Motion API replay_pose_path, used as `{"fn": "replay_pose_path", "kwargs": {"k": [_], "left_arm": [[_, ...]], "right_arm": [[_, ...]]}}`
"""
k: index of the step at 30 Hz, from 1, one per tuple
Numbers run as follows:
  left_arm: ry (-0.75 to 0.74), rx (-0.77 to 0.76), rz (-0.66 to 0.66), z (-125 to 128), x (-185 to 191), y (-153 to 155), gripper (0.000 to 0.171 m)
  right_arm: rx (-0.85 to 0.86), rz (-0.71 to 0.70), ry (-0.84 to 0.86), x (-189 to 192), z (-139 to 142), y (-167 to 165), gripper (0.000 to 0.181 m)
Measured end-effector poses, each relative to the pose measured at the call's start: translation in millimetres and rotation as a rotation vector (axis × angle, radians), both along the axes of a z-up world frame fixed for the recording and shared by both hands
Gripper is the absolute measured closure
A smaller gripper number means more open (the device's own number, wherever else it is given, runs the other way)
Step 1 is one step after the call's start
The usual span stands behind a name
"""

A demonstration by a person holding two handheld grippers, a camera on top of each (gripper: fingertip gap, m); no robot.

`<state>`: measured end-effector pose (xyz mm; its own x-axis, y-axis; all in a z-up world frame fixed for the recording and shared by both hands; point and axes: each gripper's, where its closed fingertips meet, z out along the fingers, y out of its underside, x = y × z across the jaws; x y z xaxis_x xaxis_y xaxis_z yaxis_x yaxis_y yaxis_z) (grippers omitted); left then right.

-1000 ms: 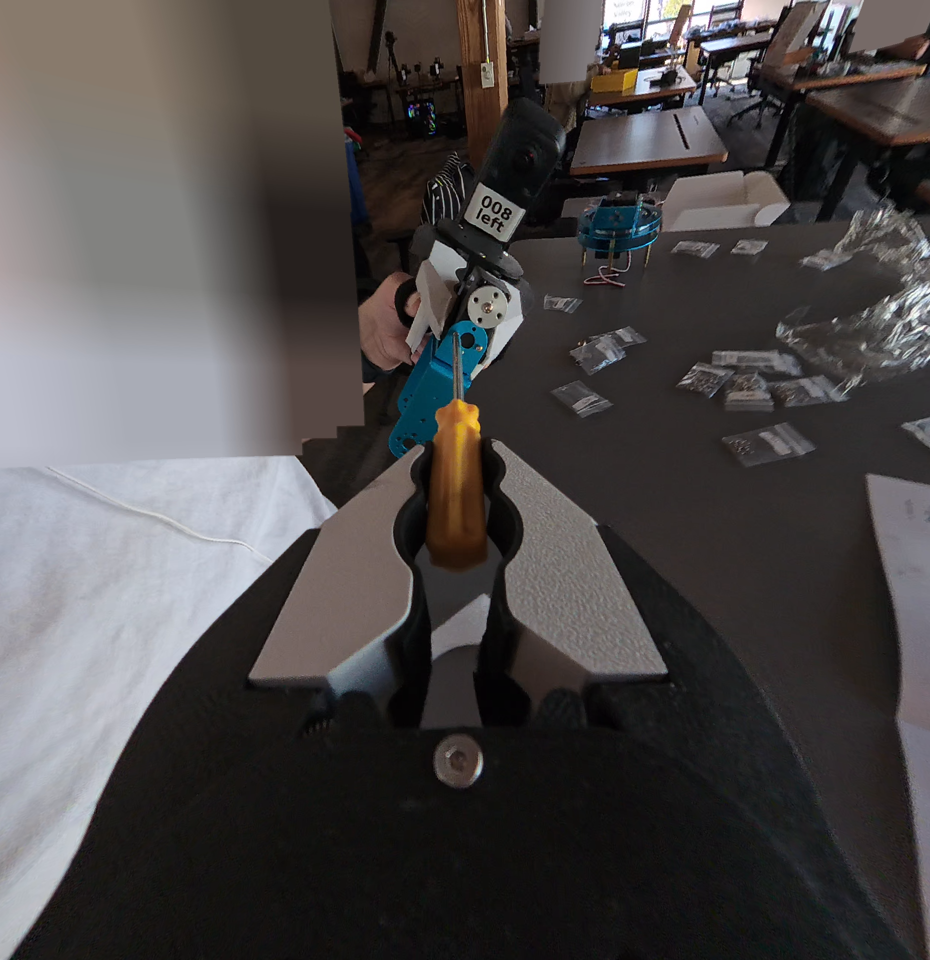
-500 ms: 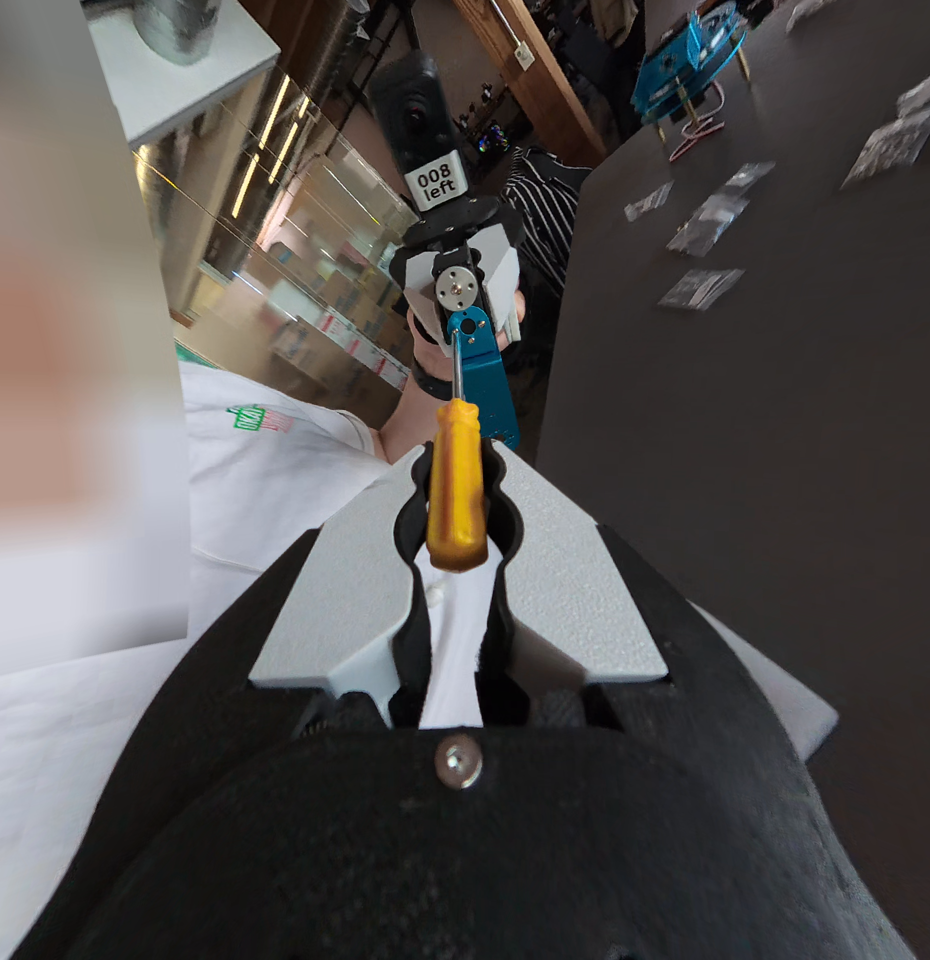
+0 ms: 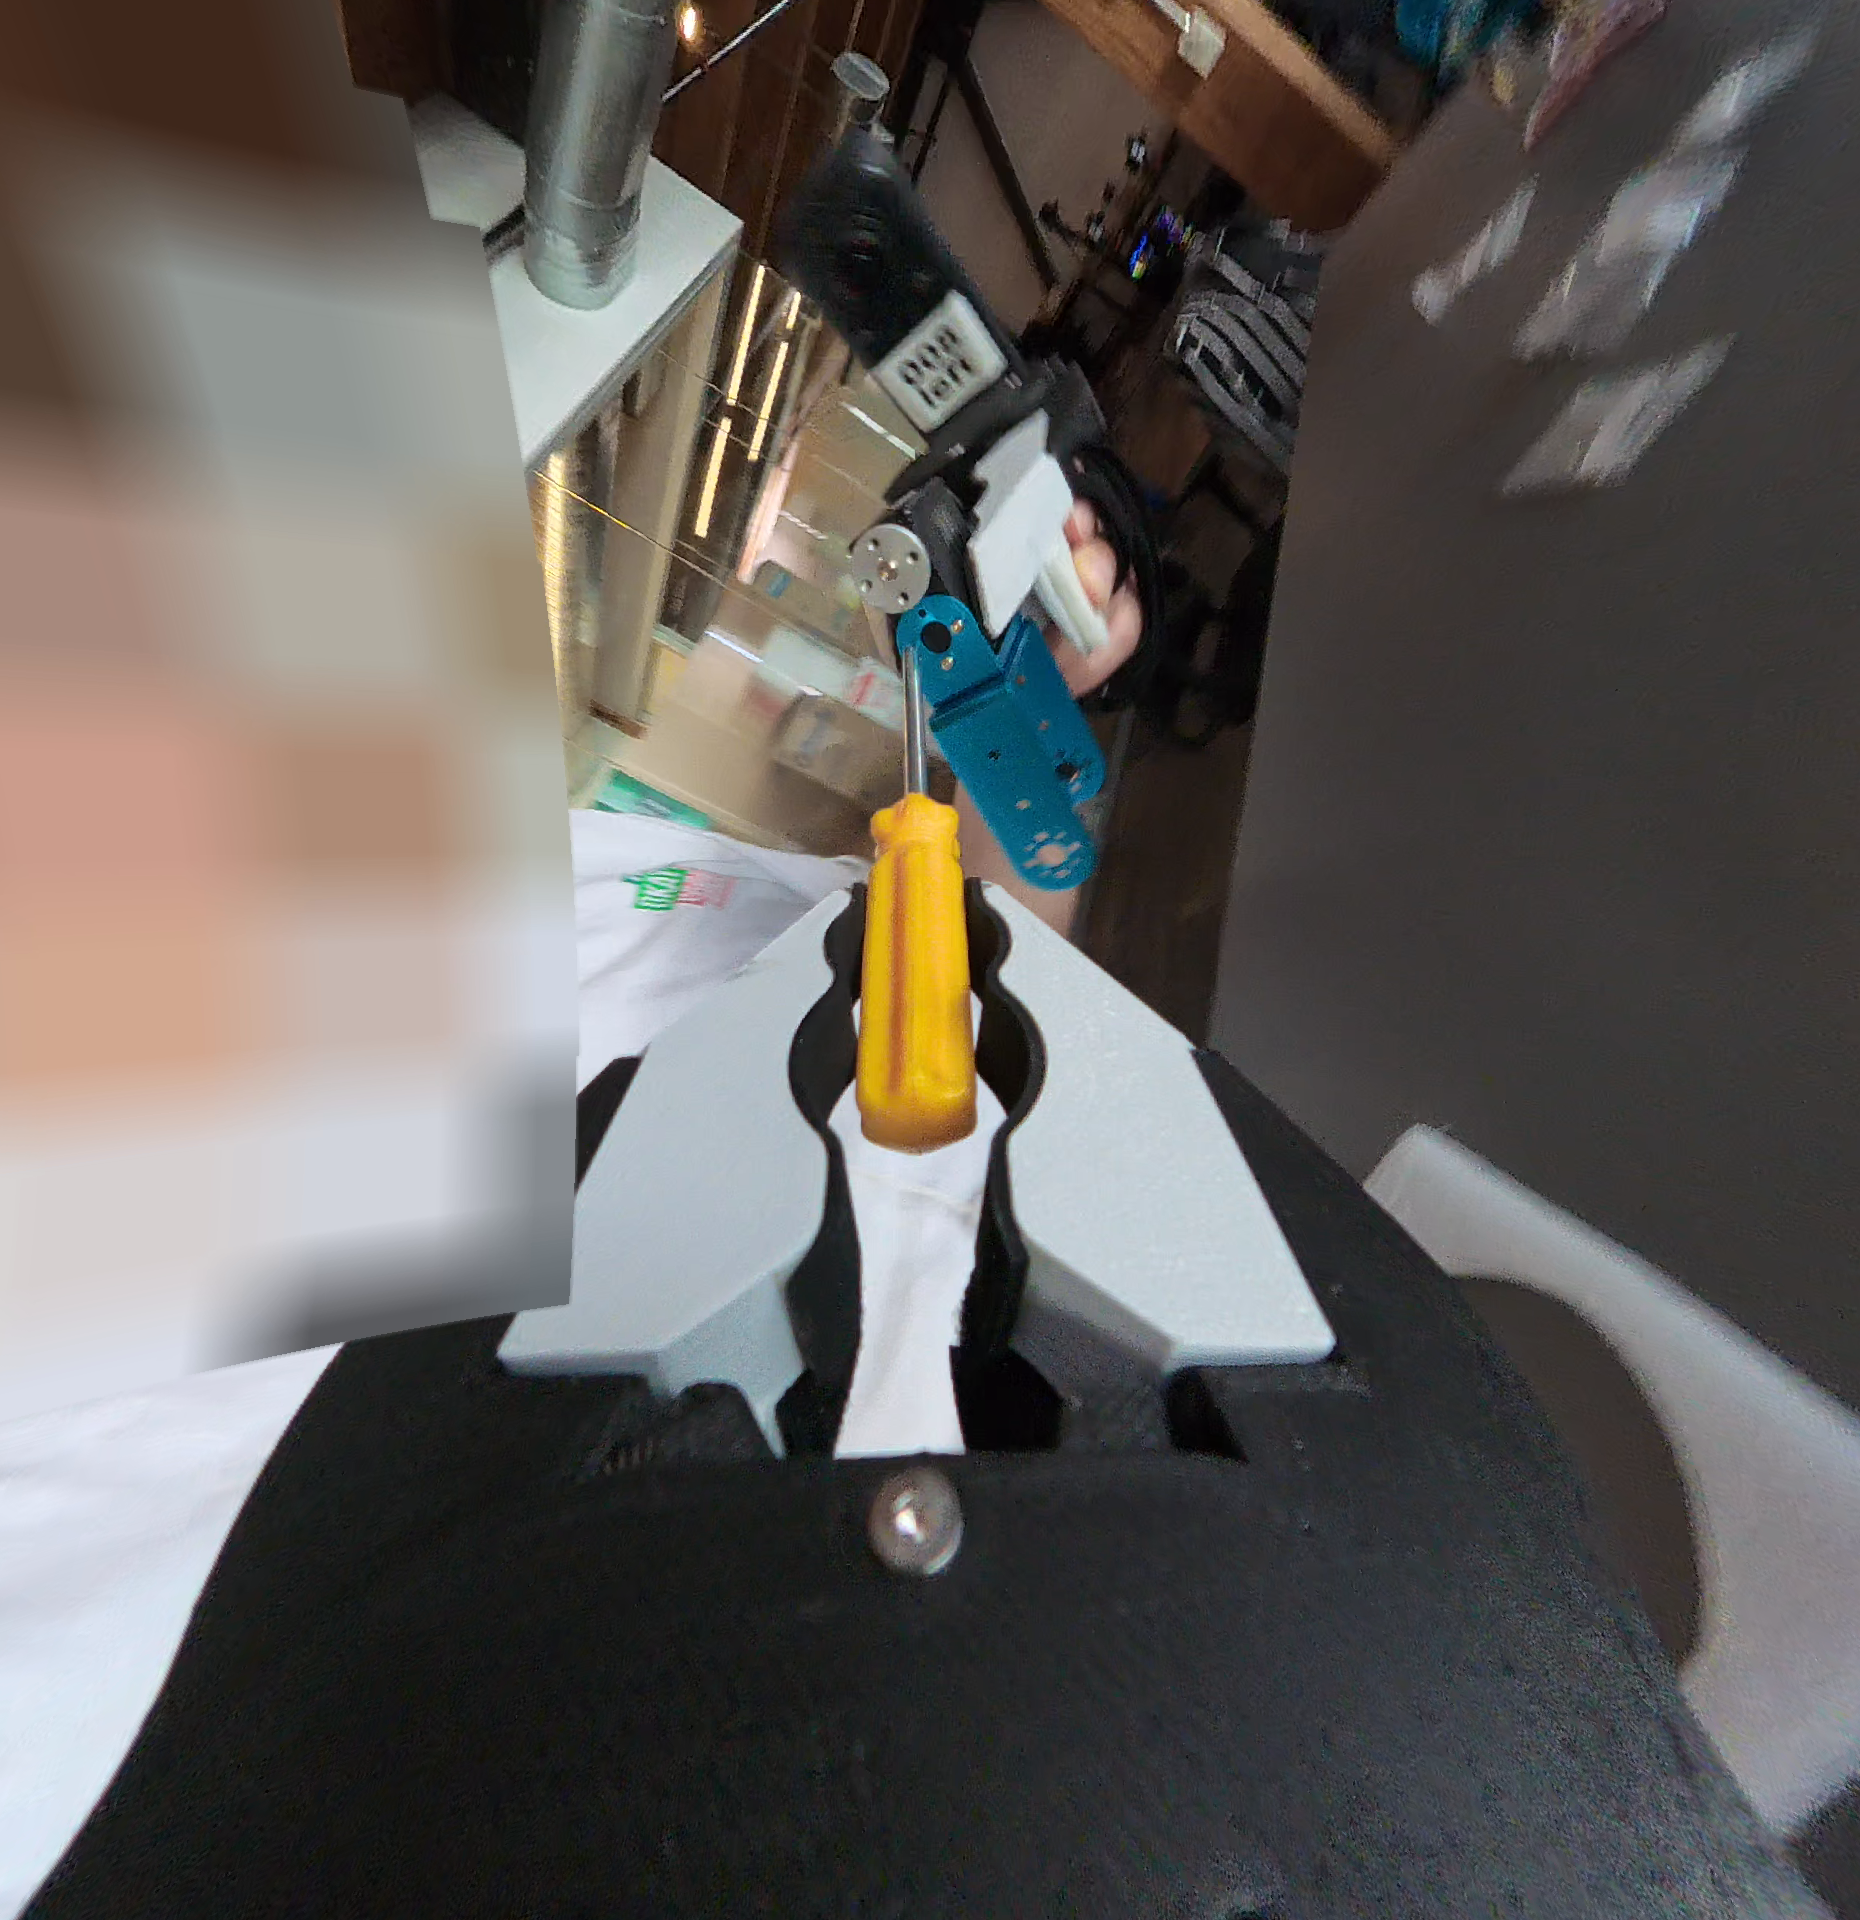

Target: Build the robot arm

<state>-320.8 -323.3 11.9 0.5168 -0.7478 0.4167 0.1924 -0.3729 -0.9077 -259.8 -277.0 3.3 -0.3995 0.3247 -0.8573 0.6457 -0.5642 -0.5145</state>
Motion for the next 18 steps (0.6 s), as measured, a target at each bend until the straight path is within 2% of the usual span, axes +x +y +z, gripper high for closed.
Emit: {"fn": "replay_pose_path", "kwargs": {"k": [1,4,7,9,12,18], "left_arm": [[-0.078,0.007,-0.012,6,-3,-1,0.151],[-0.249,-0.015,-0.064,15,-8,-4,0.15],[-0.308,-0.033,-0.095,14,-5,-4,0.15],[-0.339,-0.038,-0.114,16,-2,-4,0.15],[-0.386,-0.037,-0.152,22,1,-6,0.15],[-0.372,-0.046,-0.173,22,6,-5,0.15]], "right_arm": [[0.089,-0.03,0.069,-2,7,4,0.164],[0.449,-0.121,0.265,-3,24,9,0.165],[0.866,-0.181,0.399,-6,29,9,0.165],[1.038,-0.176,0.462,-6,29,6,0.165],[1.126,-0.182,0.525,-4,34,3,0.164],[1.217,-0.153,0.565,2,34,1,0.164]]}}
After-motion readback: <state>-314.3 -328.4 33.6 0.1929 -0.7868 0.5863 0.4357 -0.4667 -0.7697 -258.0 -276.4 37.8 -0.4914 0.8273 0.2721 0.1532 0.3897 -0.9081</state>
